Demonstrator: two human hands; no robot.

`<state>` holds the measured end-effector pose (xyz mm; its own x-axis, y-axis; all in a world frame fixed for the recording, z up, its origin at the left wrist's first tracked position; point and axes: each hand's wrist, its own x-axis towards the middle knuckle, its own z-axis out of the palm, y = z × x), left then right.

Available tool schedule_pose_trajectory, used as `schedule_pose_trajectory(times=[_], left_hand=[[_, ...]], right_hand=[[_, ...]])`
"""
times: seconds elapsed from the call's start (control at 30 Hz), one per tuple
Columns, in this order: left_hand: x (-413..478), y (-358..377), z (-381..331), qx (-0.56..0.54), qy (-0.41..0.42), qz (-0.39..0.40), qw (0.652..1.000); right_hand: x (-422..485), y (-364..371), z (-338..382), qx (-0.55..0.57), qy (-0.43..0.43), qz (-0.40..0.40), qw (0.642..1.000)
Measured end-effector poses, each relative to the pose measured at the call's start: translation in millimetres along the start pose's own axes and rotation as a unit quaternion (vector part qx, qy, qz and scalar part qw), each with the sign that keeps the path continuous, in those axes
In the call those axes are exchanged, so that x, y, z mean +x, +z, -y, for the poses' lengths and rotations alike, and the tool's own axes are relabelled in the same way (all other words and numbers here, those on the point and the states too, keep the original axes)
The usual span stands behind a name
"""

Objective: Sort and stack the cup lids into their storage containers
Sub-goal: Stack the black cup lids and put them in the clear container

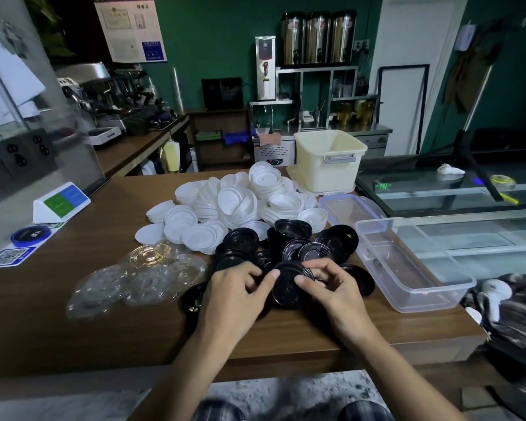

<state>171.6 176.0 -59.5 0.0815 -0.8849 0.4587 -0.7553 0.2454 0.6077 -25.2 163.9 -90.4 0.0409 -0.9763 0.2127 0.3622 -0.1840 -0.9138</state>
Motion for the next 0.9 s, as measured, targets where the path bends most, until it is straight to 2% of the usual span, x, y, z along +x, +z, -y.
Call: schedule_pose_trajectory(times=[0.07, 0.13, 0.2, 0.37, 0.5, 0.57, 0.67, 0.9], left_hand=[[6.0, -1.0, 0.6, -0.062, 0.022, 0.022, 0.998], [10.1, -0.2, 0.1, -0.141, 0.004, 0.101, 0.985], [13.0, 1.4, 0.6, -0.188, -0.021, 0.136, 0.973], [9.0, 8.7, 3.0, -0.255, -0.050, 0.068, 0.963], [-1.9, 2.0, 12.9, -0.193, 0.017, 0.051, 0.980], [-5.7, -7.5, 30.9, -0.109, 0.090, 0.058, 0.988], [-12.0, -18.9, 57.1, 0.015, 0.177, 0.112, 0.978], [-16.0, -16.3, 66.8, 0.082, 0.231, 0.165, 0.955]], right_hand=[[-0.1, 0.3, -1.2, 0.002, 0.009, 0.011, 1.000], [0.5, -0.4, -1.3, 0.006, 0.019, 0.014, 1.000], [0.8, -2.8, -2.6, 0.010, 0.023, 0.021, 0.999], [0.5, -2.3, -5.0, 0.006, 0.030, 0.066, 0.997], [2.9, -2.4, -5.6, -0.017, 0.024, 0.060, 0.998], [4.8, -1.6, -5.8, -0.017, 0.016, 0.045, 0.999], [8.3, 2.5, -4.1, -0.031, -0.003, 0.039, 0.999], [16.5, 6.4, -12.7, -0.107, -0.054, 0.014, 0.993]])
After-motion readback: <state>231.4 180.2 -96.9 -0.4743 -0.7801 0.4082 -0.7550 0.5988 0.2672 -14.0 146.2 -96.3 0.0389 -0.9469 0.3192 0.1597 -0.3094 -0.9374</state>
